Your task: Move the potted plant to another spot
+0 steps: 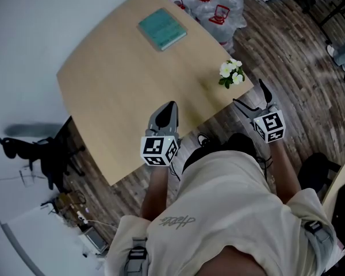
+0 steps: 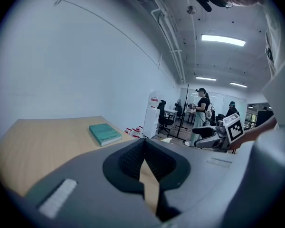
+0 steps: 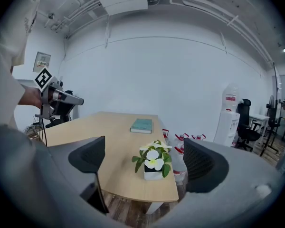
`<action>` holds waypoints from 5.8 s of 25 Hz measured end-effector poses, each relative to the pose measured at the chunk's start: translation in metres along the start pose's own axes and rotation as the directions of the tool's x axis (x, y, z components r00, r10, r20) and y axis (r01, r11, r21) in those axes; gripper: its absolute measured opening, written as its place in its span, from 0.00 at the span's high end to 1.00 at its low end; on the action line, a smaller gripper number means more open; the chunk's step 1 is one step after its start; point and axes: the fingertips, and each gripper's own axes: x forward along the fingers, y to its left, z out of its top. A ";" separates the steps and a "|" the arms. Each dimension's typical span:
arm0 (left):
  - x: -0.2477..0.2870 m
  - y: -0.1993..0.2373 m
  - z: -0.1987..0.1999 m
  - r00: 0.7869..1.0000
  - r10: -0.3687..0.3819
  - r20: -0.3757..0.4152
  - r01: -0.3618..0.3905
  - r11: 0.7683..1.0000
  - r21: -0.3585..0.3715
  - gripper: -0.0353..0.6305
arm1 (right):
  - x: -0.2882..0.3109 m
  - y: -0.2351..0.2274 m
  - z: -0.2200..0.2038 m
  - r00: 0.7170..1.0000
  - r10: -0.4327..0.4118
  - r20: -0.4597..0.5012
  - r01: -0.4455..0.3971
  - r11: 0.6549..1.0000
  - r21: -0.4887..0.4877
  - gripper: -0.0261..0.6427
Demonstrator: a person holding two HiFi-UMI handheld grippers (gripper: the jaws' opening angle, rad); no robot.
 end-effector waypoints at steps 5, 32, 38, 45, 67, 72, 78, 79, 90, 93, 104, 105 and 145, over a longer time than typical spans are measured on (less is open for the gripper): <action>-0.015 0.010 0.004 0.999 0.033 0.014 -0.032 0.999 -0.022 0.92 | 0.008 -0.002 -0.021 0.998 -0.014 -0.056 0.015 1.000 0.019 0.20; -0.024 0.022 -0.017 0.949 0.264 -0.170 -0.260 0.965 0.045 0.92 | 0.117 -0.034 -0.141 0.975 0.081 -0.205 -0.074 0.996 0.041 0.20; -0.029 0.025 -0.021 0.937 0.297 -0.187 -0.294 0.955 0.043 0.92 | 0.132 -0.031 -0.144 0.977 0.082 -0.198 -0.075 0.996 0.042 0.20; -0.034 0.028 -0.022 0.927 0.322 -0.189 -0.322 0.946 0.032 0.92 | 0.144 -0.029 -0.137 0.979 0.084 -0.183 -0.078 0.996 0.037 0.27; -0.051 0.025 -0.030 0.916 0.366 -0.166 -0.373 0.928 -0.014 0.92 | 0.143 -0.022 -0.118 0.979 0.104 -0.176 -0.105 0.994 0.003 0.45; -0.046 0.025 -0.028 0.923 0.366 -0.119 -0.371 0.928 -0.029 0.92 | 0.139 -0.017 -0.090 0.981 0.128 -0.146 -0.134 0.990 -0.034 0.45; -0.046 0.020 -0.019 0.930 0.365 -0.056 -0.367 0.929 -0.046 0.92 | 0.127 0.000 -0.052 0.973 0.190 -0.135 -0.199 0.978 -0.062 0.45; -0.047 0.020 -0.017 0.929 0.366 -0.046 -0.368 0.928 -0.049 0.92 | 0.126 0.002 -0.044 0.972 0.197 -0.131 -0.208 0.975 -0.073 0.45; -0.070 0.023 -0.006 0.899 0.437 0.039 -0.430 0.895 -0.115 0.92 | 0.101 -0.020 0.039 0.979 0.198 -0.041 -0.201 0.971 -0.132 0.45; -0.079 0.021 -0.008 0.890 0.455 0.040 -0.447 0.886 -0.122 0.92 | 0.090 -0.020 0.050 0.977 0.209 -0.040 -0.212 0.967 -0.140 0.45; -0.092 0.014 -0.012 0.857 0.514 0.014 -0.508 0.851 -0.133 0.92 | 0.069 -0.019 0.069 0.963 0.270 -0.021 -0.270 0.953 -0.140 0.45; -0.090 0.011 -0.011 0.857 0.515 0.013 -0.509 0.851 -0.131 0.92 | 0.067 -0.020 0.068 0.961 0.276 -0.022 -0.276 0.951 -0.139 0.45; -0.082 0.102 -0.014 0.853 0.521 -0.008 -0.516 0.842 -0.158 0.92 | 0.142 0.012 0.069 0.960 0.278 -0.043 -0.281 0.955 -0.094 0.45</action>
